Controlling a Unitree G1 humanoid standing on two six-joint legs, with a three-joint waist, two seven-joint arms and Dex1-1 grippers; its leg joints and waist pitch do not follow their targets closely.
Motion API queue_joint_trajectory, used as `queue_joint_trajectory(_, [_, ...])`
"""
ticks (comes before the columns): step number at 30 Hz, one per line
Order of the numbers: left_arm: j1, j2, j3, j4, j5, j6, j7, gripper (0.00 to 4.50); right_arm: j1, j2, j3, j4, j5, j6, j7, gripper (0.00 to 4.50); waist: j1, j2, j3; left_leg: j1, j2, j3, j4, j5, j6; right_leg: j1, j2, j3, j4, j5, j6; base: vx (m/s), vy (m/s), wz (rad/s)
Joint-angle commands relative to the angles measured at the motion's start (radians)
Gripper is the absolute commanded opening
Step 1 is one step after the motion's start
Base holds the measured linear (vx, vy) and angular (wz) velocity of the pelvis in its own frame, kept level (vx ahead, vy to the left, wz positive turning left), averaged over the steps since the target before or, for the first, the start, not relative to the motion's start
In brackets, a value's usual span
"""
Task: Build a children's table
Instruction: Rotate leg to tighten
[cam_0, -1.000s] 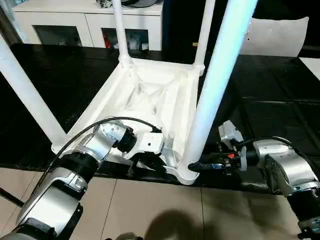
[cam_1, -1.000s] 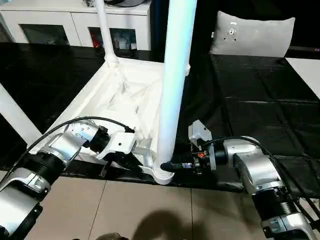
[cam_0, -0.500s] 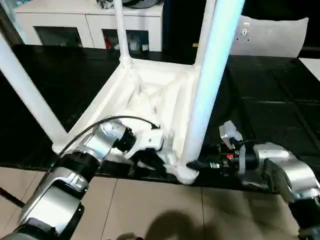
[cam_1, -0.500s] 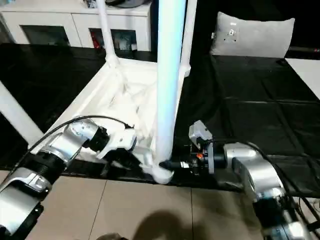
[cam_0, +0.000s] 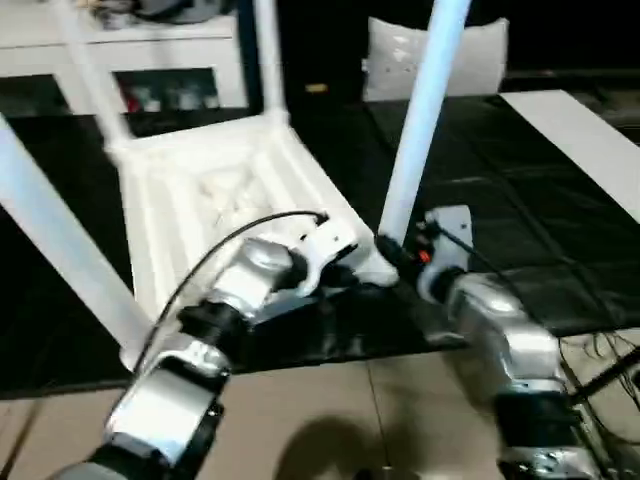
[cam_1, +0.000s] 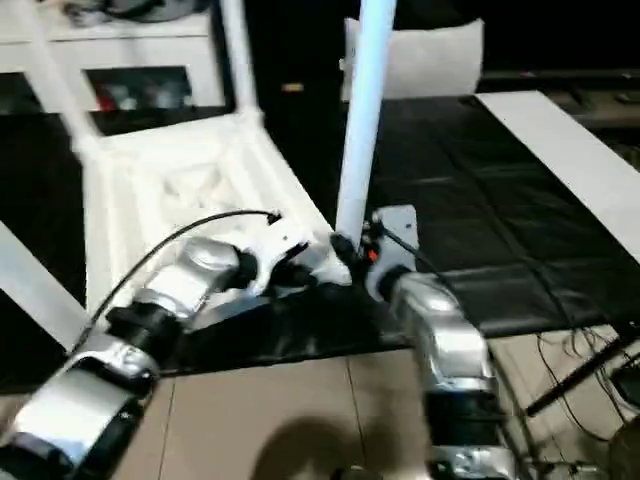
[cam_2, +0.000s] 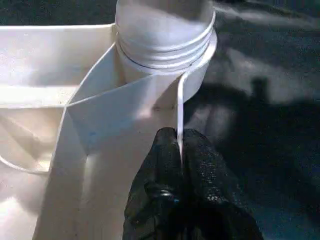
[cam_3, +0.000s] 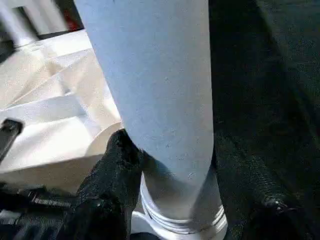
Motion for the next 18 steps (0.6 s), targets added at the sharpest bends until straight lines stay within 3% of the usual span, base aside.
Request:
queue_joint_trajectory(1, [-0.042,-0.055,0.02,-0.04,-0.038,-0.011,0.03,0.0,-0.028,0.044,0.07,0.032,-0.006,-0.032,0.0,2.47,0.012,0.0,-0.078,0.003,0.07,-0.052,-0.07,-0.17,0.075,0.056,-0.114,0.068,-0.081,-0.335,-0.116,0.0,0.0,0.0])
queue_joint_trajectory(3, [-0.037,-0.045,0.024,-0.046,-0.034,-0.008,0.034,0.0,-0.021,0.013,0.092,0.026,-0.035,-0.069,0.023,2.61,0.016,0.001,-0.081,0.001,0.071,-0.05,-0.067,-0.139,0.087,0.059,-0.116,0.071,-0.073,-0.287,-0.133,0.0,0.0,0.0])
queue_joint_trajectory(4, [-0.037,-0.038,0.023,-0.042,-0.027,-0.014,0.037,0.0,-0.016,0.003,0.093,0.024,-0.043,-0.078,0.027,2.66,0.019,0.0,-0.085,-0.003,0.076,-0.052,-0.067,-0.09,0.108,0.062,-0.115,0.074,-0.059,-0.21,-0.152,0.0,0.0,0.0])
queue_joint_trajectory(9, [-0.015,0.007,0.004,-0.048,-0.013,-0.06,0.004,0.0,0.021,-0.056,0.078,-0.001,-0.037,-0.121,0.083,3.15,0.031,0.002,-0.091,-0.008,0.076,-0.05,-0.059,-0.025,0.154,0.065,-0.117,0.078,-0.041,-0.111,-0.174,0.0,0.0,0.0])
queue_joint_trajectory(11, [-0.005,0.029,-0.006,-0.055,-0.012,-0.088,-0.031,0.0,0.041,-0.087,0.068,-0.02,-0.02,-0.126,0.127,3.4,0.041,-0.001,-0.093,-0.01,0.079,-0.051,-0.056,0.002,0.176,0.063,-0.117,0.079,-0.034,-0.079,-0.177,0.0,0.0,0.0])
queue_joint_trajectory(12, [0.008,0.057,-0.018,-0.06,-0.009,-0.111,-0.074,0.0,0.062,-0.114,0.038,-0.041,0.024,-0.118,0.188,3.48,0.048,0.001,-0.091,-0.008,0.081,-0.049,-0.057,-0.002,0.185,0.061,-0.117,0.079,-0.037,-0.089,-0.175,0.0,0.0,0.0])
queue_joint_trajectory(13, [0.015,0.073,-0.028,-0.064,-0.005,-0.137,-0.105,0.0,0.073,-0.135,0.026,-0.048,0.041,-0.124,0.225,3.52,0.056,-0.001,-0.086,-0.005,0.08,-0.045,-0.059,-0.043,0.178,0.059,-0.117,0.078,-0.046,-0.152,-0.163,0.0,0.0,0.0])
queue_joint_trajectory(15, [0.019,0.092,-0.037,-0.065,0.0,-0.146,-0.128,0.0,0.085,-0.167,0.022,-0.053,0.053,-0.128,0.269,3.77,0.062,0.001,-0.085,-0.004,0.082,-0.045,-0.06,-0.06,0.164,0.059,-0.116,0.078,-0.049,-0.188,-0.151,0.0,0.0,0.0])
queue_joint_trajectory(16, [0.027,0.138,-0.053,-0.062,-0.002,-0.192,-0.21,0.0,0.112,-0.258,0.031,-0.062,0.071,-0.146,0.396,3.88,0.067,0.002,-0.083,0.001,0.084,-0.045,-0.062,-0.076,0.149,0.054,-0.114,0.077,-0.055,-0.22,-0.142,0.0,0.0,0.0])
queue_joint_trajectory(18, [0.028,0.149,-0.056,-0.062,-0.006,-0.203,-0.236,0.0,0.117,-0.28,0.034,-0.064,0.077,-0.15,0.43,3.94,0.077,0.002,-0.081,0.004,0.086,-0.044,-0.064,-0.101,0.132,0.053,-0.115,0.08,-0.057,-0.247,-0.129,0.0,0.0,0.0])
